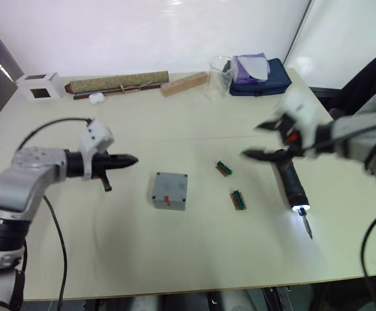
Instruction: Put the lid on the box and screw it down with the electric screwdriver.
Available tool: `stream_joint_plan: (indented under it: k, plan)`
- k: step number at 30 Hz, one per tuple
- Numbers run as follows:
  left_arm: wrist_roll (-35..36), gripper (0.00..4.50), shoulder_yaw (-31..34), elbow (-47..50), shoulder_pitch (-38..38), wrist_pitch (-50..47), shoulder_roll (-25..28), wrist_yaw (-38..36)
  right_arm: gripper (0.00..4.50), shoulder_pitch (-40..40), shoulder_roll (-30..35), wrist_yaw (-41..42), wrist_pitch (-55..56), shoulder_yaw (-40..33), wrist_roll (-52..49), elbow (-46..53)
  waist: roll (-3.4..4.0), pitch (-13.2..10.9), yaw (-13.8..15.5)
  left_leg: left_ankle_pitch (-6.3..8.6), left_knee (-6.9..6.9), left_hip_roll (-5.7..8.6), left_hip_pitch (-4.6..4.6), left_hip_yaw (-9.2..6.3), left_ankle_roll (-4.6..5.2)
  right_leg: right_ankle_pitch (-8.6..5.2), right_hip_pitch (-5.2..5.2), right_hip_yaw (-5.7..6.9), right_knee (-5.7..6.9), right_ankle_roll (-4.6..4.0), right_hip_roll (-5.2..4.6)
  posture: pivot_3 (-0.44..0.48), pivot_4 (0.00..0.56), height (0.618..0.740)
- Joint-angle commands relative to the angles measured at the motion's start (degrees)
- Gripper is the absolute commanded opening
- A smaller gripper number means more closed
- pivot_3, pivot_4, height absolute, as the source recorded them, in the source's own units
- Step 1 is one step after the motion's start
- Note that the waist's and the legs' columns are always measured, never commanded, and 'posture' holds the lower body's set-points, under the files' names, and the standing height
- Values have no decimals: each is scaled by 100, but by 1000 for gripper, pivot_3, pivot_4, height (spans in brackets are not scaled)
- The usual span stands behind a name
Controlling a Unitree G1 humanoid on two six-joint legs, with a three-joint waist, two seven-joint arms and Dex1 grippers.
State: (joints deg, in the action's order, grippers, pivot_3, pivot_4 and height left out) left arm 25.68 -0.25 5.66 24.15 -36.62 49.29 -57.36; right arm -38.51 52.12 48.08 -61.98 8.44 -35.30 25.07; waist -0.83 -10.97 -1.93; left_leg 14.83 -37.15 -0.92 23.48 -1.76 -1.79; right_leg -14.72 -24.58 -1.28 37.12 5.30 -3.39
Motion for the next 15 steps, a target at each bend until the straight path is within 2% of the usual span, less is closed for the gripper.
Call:
stream_joint_plan:
  k: [1, 6, 8, 12, 15]
  plan:
    - [-151, 0, -5, 414, -271, 72, -118, 274, 4490, 455, -420, -245, -31, 352, -104, 769, 0, -3, 87, 0, -5, 7, 1, 3, 0, 1, -1, 0, 4, 1, -10, 0, 150, 740]
    - [-137, 0, -137, 837, -496, -126, -447, 569, 4490, 786, -1060, -644, 1, 870, 163, 706, -5, -1, 149, -2, -30, 19, 0, 4, -3, 10, 16, -1, 0, 13, -25, 0, 150, 740]
    - [-377, 0, -376, 786, -478, 1, -476, 564, 4490, 697, -1262, -687, 45, 1025, 282, 493, -5, -1, 130, -3, -33, 20, 0, 5, -6, 10, 16, -1, 1, 13, -23, 0, 150, 740]
    - [-940, 0, -917, 648, -293, 386, -455, 463, 4490, 606, -1446, -645, 106, 1204, 425, 264, -6, 1, 104, -3, -29, 15, -14, 3, -6, 10, 22, -2, 7, 12, -11, 0, 150, 740]
    - [-823, 0, -1018, 516, -6, 320, -720, 375, 4490, 606, -1466, -516, 144, 1320, 443, 263, -6, 1, 115, -3, -28, 11, -12, 2, -6, 10, 18, 0, 11, 12, -8, 0, 150, 740]
